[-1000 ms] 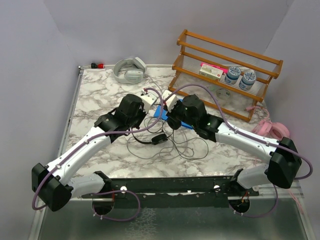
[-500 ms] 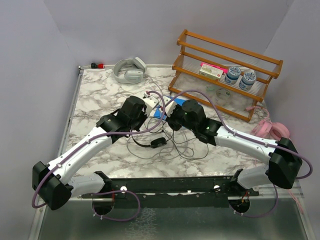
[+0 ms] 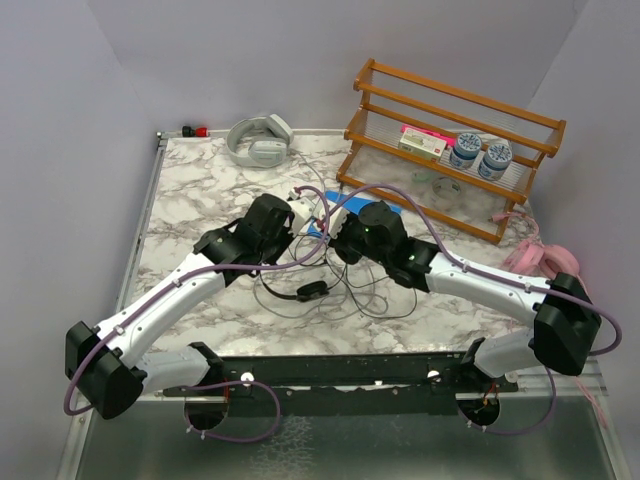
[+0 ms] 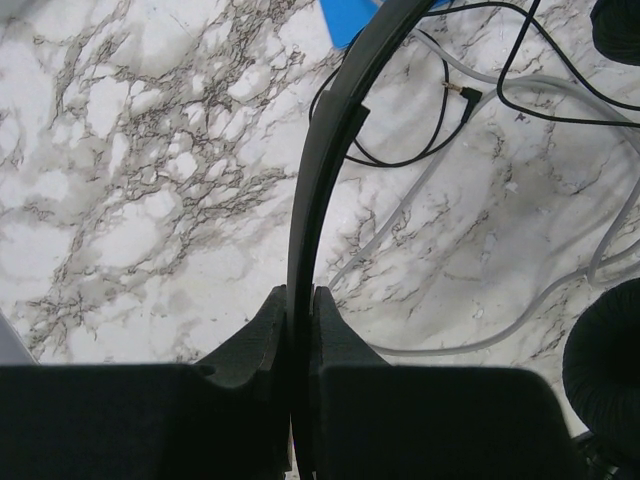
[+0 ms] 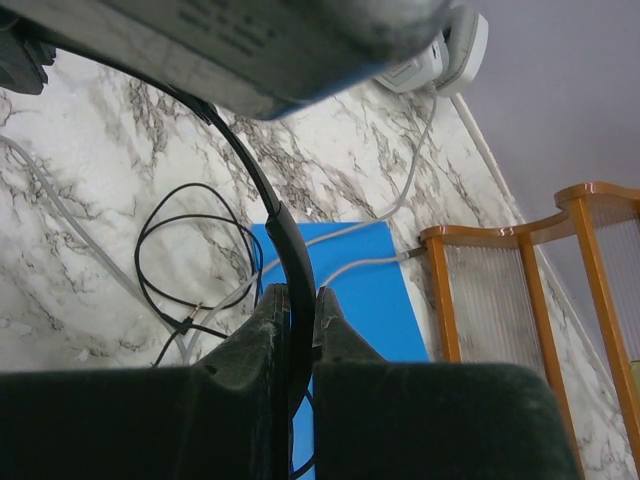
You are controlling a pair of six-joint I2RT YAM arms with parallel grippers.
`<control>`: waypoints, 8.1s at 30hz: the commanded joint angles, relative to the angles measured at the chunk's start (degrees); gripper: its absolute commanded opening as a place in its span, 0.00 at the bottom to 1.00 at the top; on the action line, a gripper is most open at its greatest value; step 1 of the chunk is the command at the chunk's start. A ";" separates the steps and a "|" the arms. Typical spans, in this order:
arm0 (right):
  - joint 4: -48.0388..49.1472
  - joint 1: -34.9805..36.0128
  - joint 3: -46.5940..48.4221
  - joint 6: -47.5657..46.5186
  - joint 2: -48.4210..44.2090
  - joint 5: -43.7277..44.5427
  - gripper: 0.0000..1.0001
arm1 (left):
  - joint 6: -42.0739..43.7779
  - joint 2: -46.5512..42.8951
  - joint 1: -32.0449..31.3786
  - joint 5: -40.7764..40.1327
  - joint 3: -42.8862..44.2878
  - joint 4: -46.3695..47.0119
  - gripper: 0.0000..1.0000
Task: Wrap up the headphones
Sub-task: Wrap the headphones cable around the headphones.
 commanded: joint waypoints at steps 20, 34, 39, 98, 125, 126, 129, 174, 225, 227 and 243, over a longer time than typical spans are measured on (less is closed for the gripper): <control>17.09 10.87 3.12 -0.48 1.70 -24.92 0.01 | 4.06 2.39 -5.45 23.26 2.23 18.88 0.01; 1.14 11.50 7.49 -4.53 2.02 -31.75 0.01 | 9.71 2.68 -5.90 9.55 2.75 17.36 0.00; -1.30 11.50 6.80 -3.61 1.42 -34.87 0.01 | 15.11 1.32 -5.85 9.79 1.80 18.97 0.00; 20.89 12.88 -11.46 6.86 -15.65 3.89 0.88 | -4.64 -0.25 -3.44 -6.08 -2.94 25.88 0.00; 38.82 -17.36 -35.37 46.28 -23.10 -16.18 0.92 | -29.22 3.60 7.93 -14.26 10.23 1.79 0.00; 40.93 -17.35 -36.29 46.53 -21.90 -15.78 0.91 | -29.49 2.99 8.14 -13.51 10.76 1.32 0.00; 47.31 -17.51 -38.10 46.94 -18.10 -15.59 0.90 | -30.07 1.11 8.33 -11.11 12.33 0.17 0.00; 33.81 -17.50 -11.00 20.67 -15.27 -27.95 0.06 | -22.49 3.88 8.34 9.40 13.07 -1.22 0.00; 85.00 -20.60 -17.51 66.80 20.50 -52.69 0.04 | -45.39 1.47 8.35 23.94 22.78 8.80 0.00; 84.81 -18.58 -18.93 66.27 19.97 -52.32 0.04 | -46.96 1.48 8.34 19.49 22.89 9.08 0.00; 56.44 -10.48 -20.59 60.53 -4.28 -57.61 0.01 | -37.65 4.27 8.34 -17.42 19.87 11.62 0.00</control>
